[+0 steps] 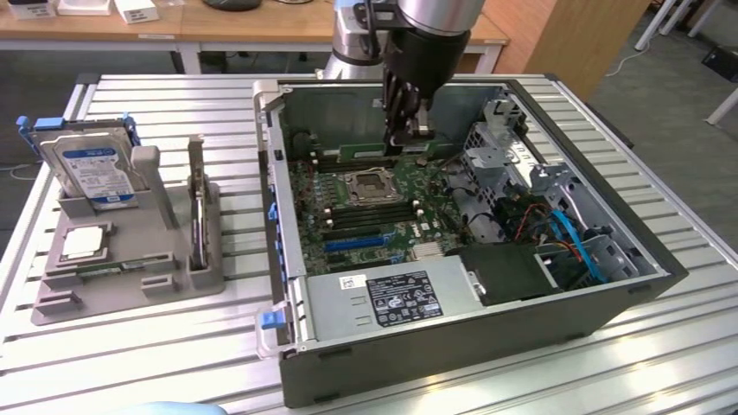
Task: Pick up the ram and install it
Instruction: 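Insert the ram into the slot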
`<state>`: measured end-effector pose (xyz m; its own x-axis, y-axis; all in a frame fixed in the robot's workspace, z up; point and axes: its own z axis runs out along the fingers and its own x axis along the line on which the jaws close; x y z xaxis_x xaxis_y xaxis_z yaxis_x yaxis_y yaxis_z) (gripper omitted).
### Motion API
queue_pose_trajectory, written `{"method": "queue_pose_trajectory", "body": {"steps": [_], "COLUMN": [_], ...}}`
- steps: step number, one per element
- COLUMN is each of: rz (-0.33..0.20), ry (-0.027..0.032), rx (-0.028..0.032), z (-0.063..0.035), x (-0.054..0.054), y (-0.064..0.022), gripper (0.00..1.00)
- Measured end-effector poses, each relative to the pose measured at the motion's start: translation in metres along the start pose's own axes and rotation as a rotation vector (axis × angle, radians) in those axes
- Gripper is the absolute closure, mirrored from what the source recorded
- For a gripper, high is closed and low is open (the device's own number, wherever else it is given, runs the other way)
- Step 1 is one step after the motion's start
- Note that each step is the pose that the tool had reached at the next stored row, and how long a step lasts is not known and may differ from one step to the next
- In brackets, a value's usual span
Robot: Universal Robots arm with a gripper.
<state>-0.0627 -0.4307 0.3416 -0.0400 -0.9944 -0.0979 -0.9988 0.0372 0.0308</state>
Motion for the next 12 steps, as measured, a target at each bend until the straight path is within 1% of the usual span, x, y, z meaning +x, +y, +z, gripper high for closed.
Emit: {"method": "queue_pose_trajectory", "body": {"steps": [6, 12], "rz": [0.0, 0.0], "ry": [0.0002, 0.0001], "rx": [0.0004, 0.0024], "z": [0.0108, 0.0217], "x": [-0.001, 0.0], "y": [-0.0011, -0.0017], "gripper": [0.87, 0.87]}}
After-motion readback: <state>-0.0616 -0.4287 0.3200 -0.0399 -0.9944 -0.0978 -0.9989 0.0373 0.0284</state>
